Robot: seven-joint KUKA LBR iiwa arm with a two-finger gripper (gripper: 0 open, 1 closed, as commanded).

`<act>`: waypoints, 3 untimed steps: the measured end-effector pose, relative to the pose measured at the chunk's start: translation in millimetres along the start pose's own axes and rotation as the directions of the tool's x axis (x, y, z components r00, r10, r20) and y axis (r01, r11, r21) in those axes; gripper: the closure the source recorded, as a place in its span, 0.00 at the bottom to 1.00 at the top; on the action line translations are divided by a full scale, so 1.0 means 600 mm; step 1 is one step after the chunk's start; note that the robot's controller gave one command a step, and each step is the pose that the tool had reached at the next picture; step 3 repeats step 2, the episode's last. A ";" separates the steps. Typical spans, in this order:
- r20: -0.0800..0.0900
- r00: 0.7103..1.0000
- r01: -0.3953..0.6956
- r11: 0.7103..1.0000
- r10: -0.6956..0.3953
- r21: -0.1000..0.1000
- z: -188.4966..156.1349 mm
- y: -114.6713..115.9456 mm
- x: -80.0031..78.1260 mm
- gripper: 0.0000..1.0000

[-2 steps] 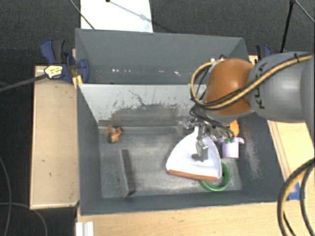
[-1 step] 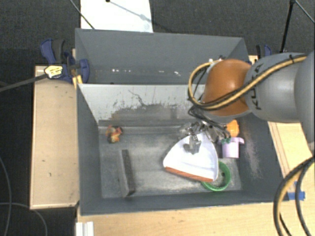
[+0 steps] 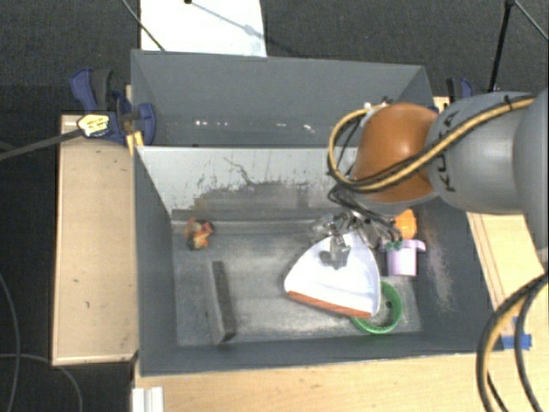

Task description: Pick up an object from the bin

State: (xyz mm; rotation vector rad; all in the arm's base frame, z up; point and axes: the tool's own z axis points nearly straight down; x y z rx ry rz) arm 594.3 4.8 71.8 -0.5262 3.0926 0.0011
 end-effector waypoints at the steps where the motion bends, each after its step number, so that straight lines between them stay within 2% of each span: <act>1: 0.001 1.000 -0.001 1.000 0.001 0.001 -0.043 0.000 -0.002 1.00; 2: 0.002 1.000 -0.003 1.000 0.003 0.002 -0.188 -0.001 -0.004 1.00; 3: 0.002 1.000 -0.003 1.000 0.003 0.002 -0.188 -0.001 -0.004 1.00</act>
Offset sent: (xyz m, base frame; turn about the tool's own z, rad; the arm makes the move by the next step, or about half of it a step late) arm 0.0000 0.0001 0.1107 0.0000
